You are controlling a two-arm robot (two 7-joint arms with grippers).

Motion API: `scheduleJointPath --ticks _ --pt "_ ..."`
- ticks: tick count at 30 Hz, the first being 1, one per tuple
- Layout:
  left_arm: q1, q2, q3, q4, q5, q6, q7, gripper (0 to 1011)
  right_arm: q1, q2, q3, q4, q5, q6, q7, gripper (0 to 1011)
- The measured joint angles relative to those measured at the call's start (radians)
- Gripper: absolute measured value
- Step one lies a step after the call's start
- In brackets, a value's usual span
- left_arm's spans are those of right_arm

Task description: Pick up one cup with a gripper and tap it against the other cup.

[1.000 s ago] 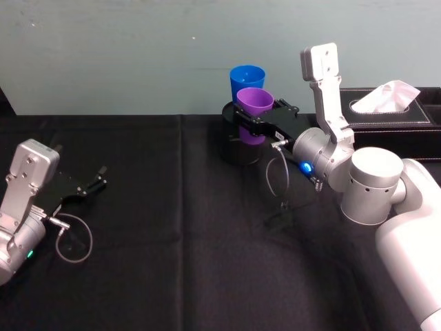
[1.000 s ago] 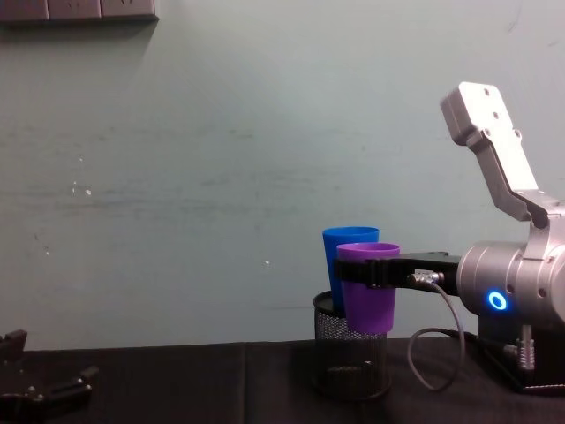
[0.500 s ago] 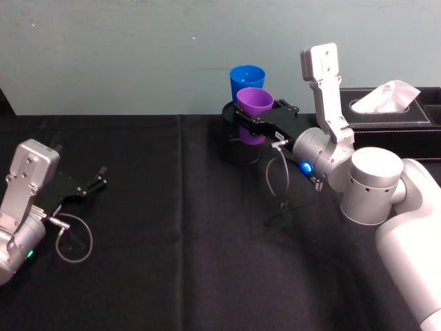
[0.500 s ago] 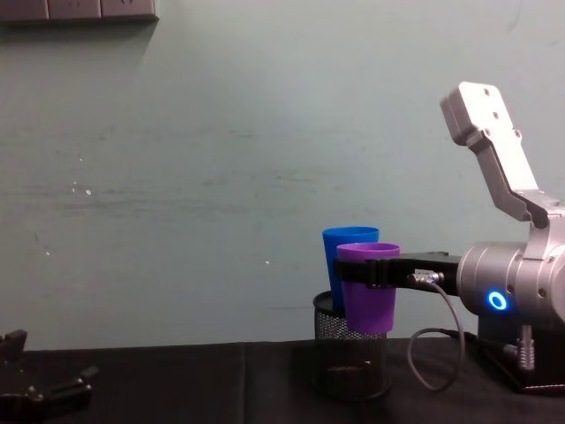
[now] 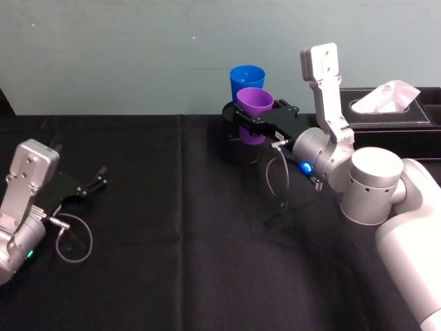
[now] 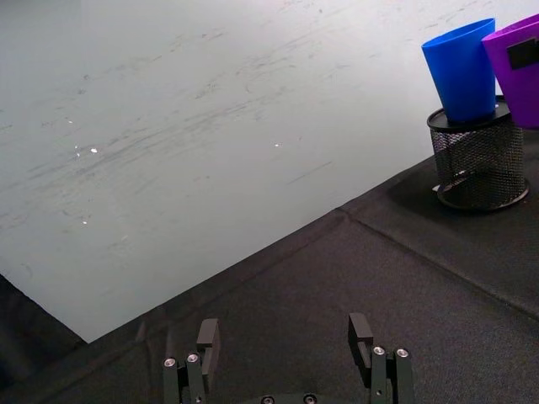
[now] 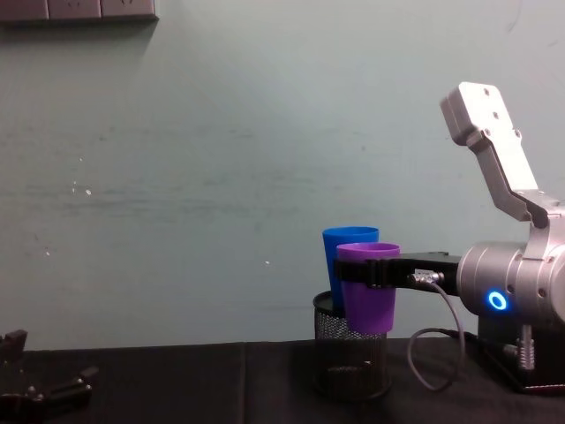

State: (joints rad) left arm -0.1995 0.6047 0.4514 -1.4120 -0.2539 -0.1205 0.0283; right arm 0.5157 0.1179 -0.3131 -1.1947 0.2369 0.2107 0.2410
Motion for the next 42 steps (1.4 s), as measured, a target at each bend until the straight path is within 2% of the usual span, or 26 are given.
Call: scheduleJointPath --ticks 16,19,24,33,38,42 --pt "0.000 0.000 0.000 0.000 0.000 0.000 0.000 1000 0.000 0.000 0.000 0.000 0.000 0.000 0.000 724" --pt "0.000 0.000 0.000 0.000 0.000 0.000 0.000 1000 -0.016 0.005 0.001 -0.023 0.000 0.005 0.001 724" --pt "0.000 0.000 0.000 0.000 0.000 0.000 0.000 1000 -0.075 0.029 0.006 -0.105 0.009 0.023 0.009 724" --pt "0.000 0.000 0.000 0.000 0.000 0.000 0.000 1000 -0.247 0.101 0.023 -0.312 0.029 0.044 0.010 724" --pt "0.000 0.000 0.000 0.000 0.000 0.000 0.000 1000 -0.322 0.129 0.028 -0.378 0.031 0.036 0.005 724" --pt "0.000 0.000 0.000 0.000 0.000 0.000 0.000 1000 -0.374 0.142 0.029 -0.408 0.016 0.003 -0.008 724"
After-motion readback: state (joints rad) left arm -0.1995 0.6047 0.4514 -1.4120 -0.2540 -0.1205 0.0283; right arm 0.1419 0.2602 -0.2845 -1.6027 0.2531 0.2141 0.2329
